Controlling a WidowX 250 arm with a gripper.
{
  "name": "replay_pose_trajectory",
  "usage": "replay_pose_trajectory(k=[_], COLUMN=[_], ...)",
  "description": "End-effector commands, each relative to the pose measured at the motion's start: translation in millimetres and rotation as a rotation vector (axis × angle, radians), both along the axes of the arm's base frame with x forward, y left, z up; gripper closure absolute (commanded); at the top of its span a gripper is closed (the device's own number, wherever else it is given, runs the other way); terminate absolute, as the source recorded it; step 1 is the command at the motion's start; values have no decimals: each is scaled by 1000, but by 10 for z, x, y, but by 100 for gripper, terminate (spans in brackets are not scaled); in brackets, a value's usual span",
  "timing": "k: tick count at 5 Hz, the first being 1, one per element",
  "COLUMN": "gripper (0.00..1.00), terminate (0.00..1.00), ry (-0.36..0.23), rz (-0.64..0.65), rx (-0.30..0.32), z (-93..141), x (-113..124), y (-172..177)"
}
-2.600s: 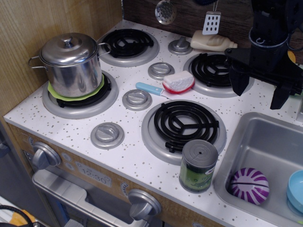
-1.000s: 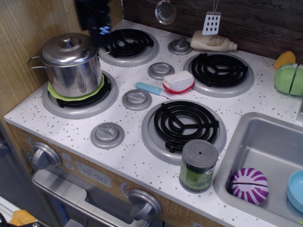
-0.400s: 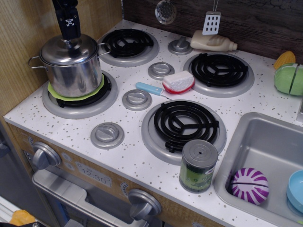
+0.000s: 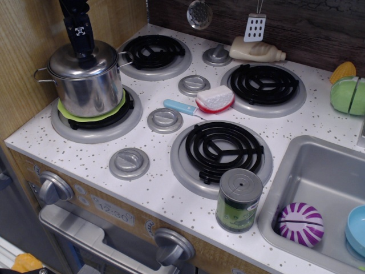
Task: Take lid off pot or pan
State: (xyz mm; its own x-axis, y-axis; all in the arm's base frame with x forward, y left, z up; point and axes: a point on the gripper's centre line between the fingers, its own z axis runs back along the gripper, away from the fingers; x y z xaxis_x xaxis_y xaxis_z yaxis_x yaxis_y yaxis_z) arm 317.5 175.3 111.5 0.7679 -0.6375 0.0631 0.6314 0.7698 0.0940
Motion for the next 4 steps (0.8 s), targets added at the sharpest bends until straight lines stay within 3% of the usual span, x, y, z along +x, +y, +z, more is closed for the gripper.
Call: replay_pose_trajectory(k=[1, 2, 4], gripper=[0, 100, 100], terminate=[0, 0, 0], ry=[-19, -16, -7], rz=[-18, -15, -15], rx=[18, 18, 4], z=[112, 108, 173], x=[-43, -63, -36], y=[28, 22, -30])
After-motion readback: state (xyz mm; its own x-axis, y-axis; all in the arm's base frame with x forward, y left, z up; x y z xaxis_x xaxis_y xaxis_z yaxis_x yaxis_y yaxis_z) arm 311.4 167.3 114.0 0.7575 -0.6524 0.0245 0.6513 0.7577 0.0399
